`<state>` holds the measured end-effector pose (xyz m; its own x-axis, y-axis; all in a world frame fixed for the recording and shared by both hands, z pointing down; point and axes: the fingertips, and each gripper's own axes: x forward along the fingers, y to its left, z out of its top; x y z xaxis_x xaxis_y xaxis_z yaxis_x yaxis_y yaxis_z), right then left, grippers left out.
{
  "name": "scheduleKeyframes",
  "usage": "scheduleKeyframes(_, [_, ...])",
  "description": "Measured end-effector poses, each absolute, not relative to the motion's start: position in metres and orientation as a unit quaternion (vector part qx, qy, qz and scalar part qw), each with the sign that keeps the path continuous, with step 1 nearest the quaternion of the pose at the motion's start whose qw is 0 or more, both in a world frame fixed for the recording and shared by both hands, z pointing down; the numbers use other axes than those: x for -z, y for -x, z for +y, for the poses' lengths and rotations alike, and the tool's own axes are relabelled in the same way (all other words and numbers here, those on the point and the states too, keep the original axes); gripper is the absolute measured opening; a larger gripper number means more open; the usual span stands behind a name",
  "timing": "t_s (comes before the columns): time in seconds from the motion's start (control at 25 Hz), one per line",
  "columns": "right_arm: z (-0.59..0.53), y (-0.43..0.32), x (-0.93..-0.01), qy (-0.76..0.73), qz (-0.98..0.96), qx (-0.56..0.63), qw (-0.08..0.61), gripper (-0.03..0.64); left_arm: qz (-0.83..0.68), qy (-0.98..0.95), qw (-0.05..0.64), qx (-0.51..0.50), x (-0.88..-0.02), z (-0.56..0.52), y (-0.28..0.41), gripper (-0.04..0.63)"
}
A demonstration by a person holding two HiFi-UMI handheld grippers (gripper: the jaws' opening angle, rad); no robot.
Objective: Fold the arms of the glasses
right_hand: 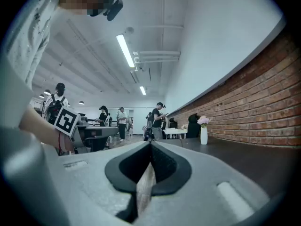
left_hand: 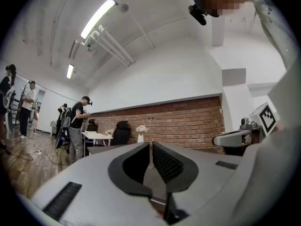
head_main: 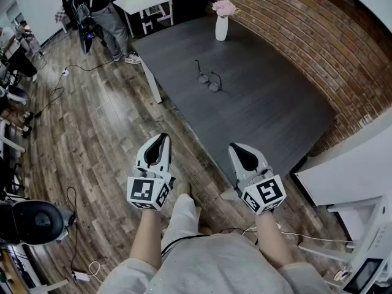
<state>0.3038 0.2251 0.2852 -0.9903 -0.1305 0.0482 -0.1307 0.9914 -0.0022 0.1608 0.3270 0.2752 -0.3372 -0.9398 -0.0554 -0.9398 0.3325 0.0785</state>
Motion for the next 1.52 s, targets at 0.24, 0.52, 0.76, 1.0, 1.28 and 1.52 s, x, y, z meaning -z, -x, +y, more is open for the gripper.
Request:
scheduleKeyframes(0.24, [0.194, -0.254, -0.294, -0.076, -0.997, 0.002, 0.029, 0.002, -0.807, -0.588, 0.004, 0.042, -0.286, 0.289, -0.109, 0.018])
scheduleKeyframes(0.52, [0.154, -0.210, -0.300, -0.108, -0.993, -0.008, 0.038, 0.064, -0.802, -0.596, 0.012, 0.040, -0.289, 0.255, -0.055, 0.018])
scheduleKeyframes(0.76, [0.129, -0.176, -0.313, -0.132, -0.990, -0.019, 0.054, 0.105, -0.795, -0.604, 0.025, 0.039, -0.299, 0.235, -0.010, 0.020])
scheduleKeyframes(1.0, [0.103, -0.144, -0.328, -0.159, -0.984, -0.027, 0.077, 0.115, -0.779, -0.625, 0.039, 0.040, -0.309, 0.206, 0.033, 0.040])
scheduleKeyframes(1.28, [0.077, -0.120, -0.346, -0.205, -0.974, -0.040, 0.086, 0.123, -0.750, -0.659, 0.052, 0.035, -0.325, 0.182, 0.067, 0.092])
scheduleKeyframes(1.52, [0.061, -0.107, -0.360, -0.223, -0.969, -0.045, 0.096, 0.135, -0.736, -0.673, 0.062, 0.033, -0.335, 0.170, 0.080, 0.094])
